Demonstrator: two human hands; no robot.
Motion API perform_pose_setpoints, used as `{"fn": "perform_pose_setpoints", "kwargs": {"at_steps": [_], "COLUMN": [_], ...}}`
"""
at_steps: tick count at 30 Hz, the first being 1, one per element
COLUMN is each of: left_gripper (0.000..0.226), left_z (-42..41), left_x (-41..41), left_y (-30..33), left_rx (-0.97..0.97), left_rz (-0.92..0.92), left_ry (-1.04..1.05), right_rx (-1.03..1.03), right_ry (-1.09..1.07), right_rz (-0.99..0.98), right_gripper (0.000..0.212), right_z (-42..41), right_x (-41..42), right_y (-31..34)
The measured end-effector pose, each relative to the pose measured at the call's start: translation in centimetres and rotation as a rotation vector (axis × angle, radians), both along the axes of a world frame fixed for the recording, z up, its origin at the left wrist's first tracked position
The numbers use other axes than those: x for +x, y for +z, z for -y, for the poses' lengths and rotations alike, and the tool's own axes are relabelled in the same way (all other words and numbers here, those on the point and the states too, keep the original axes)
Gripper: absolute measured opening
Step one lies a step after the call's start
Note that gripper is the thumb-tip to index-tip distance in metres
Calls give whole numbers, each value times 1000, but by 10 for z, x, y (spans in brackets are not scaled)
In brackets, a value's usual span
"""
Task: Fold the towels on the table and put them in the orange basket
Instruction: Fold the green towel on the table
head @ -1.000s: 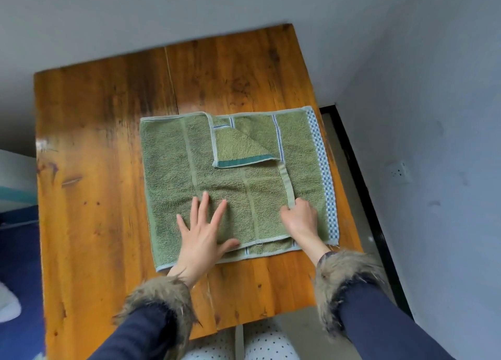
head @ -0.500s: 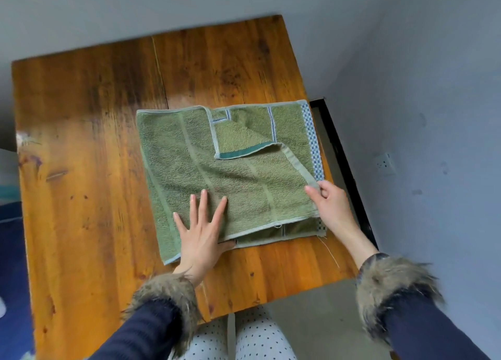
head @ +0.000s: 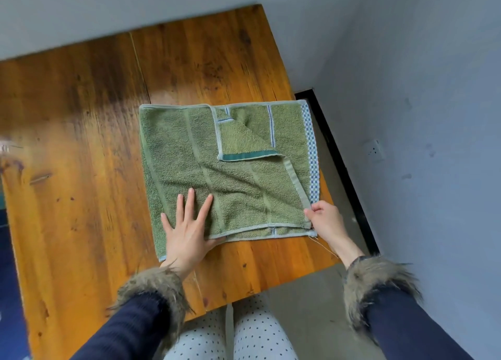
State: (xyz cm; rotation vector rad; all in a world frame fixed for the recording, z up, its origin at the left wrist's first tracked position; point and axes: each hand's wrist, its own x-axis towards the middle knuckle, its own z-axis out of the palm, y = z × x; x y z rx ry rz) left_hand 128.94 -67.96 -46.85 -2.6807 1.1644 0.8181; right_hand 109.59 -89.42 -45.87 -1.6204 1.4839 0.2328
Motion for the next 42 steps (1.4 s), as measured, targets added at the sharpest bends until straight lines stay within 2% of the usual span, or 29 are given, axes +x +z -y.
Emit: {"fn": "perform_pose_setpoints", "kwargs": {"at_steps": [6, 10, 13, 14, 16, 19, 21, 23, 27, 28, 31, 35, 37, 39, 42], "left_gripper": [95, 93, 79, 70, 48, 31, 43, 58, 80, 82, 79, 61, 49, 49, 40], "left_z": [-25, -33, -23, -18, -9, 4, 11, 13, 9, 8, 4, -6, -15, -23, -24], "left_x": [0, -18, -19, -15, -2, 27, 52, 77, 99, 99, 88, 62, 45, 30, 19], "left_y": [11, 30, 44, 47, 51, 46, 34, 22, 13, 15, 23, 30, 30, 27, 23], "left_rx": [78, 220, 318, 286, 79, -273, -321, -244, -105, -98, -83, -31, 19, 75, 95], "left_rz": [22, -93, -229, -265, -241, -28, 79, 70, 60, 69, 38, 16, 41, 72, 95], "left_ry": [-13, 77, 140, 151, 135, 18, -63, -124, -279, -276, -180, -67, -39, -47, -4], "right_rx": [-77, -137, -171, -182, -183, -113, -45, -28, -89, -113, -169, -153, -156, -178, -197], "right_ry": [165, 294, 362, 362, 315, 236, 183, 173, 274, 310, 396, 427, 419, 406, 384], "right_rz": [41, 83, 90, 88, 88, 66, 82, 98, 84, 73, 29, 41, 27, 39, 114], "right_gripper": [10, 9, 11, 11, 13, 17, 15, 24, 9, 13, 30, 16, 18, 18, 30], "right_z": [6, 12, 14, 14, 12, 0, -10, -15, -7, -4, 9, 20, 19, 14, 6], "right_x": [26, 56, 73, 76, 78, 70, 63, 58, 61, 64, 83, 111, 116, 114, 104], "right_y": [-2, -2, -2, -1, -1, 1, -4, -10, -15, -13, -8, -5, -4, -2, 4]}}
